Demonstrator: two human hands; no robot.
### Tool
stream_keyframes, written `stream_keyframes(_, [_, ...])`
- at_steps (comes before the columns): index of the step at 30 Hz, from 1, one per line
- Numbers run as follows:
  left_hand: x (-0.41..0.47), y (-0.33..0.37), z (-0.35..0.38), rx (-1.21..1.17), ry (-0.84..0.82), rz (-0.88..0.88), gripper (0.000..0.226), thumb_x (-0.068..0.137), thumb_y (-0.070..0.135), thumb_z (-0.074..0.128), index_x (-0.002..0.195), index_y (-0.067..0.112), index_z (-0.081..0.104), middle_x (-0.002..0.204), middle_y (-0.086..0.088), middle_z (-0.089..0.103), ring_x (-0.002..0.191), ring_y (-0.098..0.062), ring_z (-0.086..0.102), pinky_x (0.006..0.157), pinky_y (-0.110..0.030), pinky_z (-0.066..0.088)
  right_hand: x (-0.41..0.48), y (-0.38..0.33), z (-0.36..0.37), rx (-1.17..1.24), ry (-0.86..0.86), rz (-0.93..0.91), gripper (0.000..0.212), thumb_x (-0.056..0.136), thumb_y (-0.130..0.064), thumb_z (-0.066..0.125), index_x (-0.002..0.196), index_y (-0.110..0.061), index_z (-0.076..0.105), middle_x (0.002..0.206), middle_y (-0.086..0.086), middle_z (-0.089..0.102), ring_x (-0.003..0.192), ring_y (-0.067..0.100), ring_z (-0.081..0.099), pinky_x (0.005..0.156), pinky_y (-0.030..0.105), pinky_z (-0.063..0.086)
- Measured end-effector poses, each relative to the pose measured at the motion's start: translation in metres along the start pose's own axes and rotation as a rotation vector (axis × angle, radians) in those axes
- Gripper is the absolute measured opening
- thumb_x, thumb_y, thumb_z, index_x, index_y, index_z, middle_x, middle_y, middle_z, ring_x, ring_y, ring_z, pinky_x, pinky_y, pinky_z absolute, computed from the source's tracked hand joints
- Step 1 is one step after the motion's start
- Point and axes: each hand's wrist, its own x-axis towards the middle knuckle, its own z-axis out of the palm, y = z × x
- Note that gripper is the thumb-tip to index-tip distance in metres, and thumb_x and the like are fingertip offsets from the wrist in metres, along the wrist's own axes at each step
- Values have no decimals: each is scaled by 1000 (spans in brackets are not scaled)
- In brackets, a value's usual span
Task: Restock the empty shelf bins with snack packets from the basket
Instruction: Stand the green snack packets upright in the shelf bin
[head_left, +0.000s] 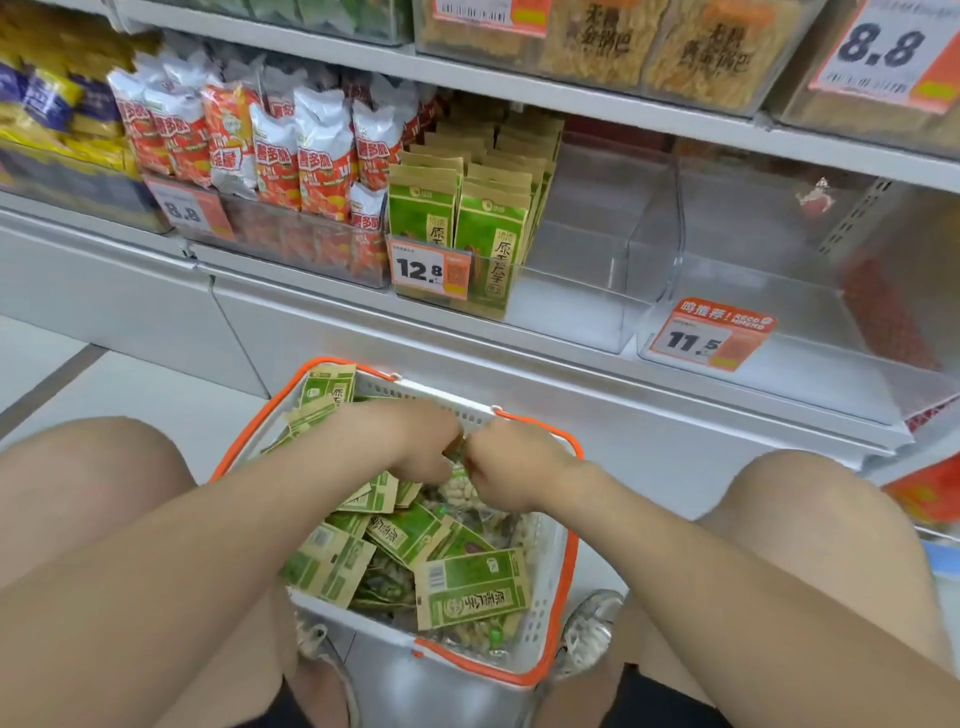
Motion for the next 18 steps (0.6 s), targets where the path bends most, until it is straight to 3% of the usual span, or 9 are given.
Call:
stream_keyframes(2, [2,8,9,74,-100,23,36,97,44,58,122,20,66,119,-4,69,105,-29,68,88,-44,59,-1,-3,29,-46,-183,-70,17,91,-10,56,75,-15,52,76,3,52,71,31,58,53,31,43])
stream_keyframes(5, [7,21,13,114,-118,52,25,101,35,56,112,14,66,113,-6,70,102,-29,69,75,-38,55,-3,-8,67,-125,-396,-122,18,95,-8,59,82,-13,47,86,3,51,78,29,56,66,41,57])
stream_keyframes(8, [11,32,5,83,-75,86,29,101,26,56,125,13,67,122,-7,70,109,-30,69,82,-39,54,-1,-8,96,-205,-411,-183,12,95,-17,66,101,-12,56,100,8,61,83,30,60,74,45,60])
stream_keyframes(12, [20,43,-6,66,-7,95,33,99,20,56,130,15,67,125,-8,68,108,-29,70,88,-43,58,-2,-3,126,-217,-400,-233,70,92,-39,74,144,-9,39,120,17,60,100,37,63,74,43,52])
stream_keyframes(14, [25,47,-7,81,1,114,33,100,17,56,131,15,67,126,-7,66,106,-26,68,90,-43,59,-4,-3,131,-215,-380,-219,70,92,-34,75,144,-10,35,122,18,59,104,39,62,82,48,55])
stream_keyframes(18, [32,50,-6,110,-16,115,35,98,9,55,130,17,67,129,-7,63,102,-27,72,79,-40,58,4,8,122,-34,-431,-144,46,92,-31,77,125,-13,51,109,11,64,88,30,61,76,45,57])
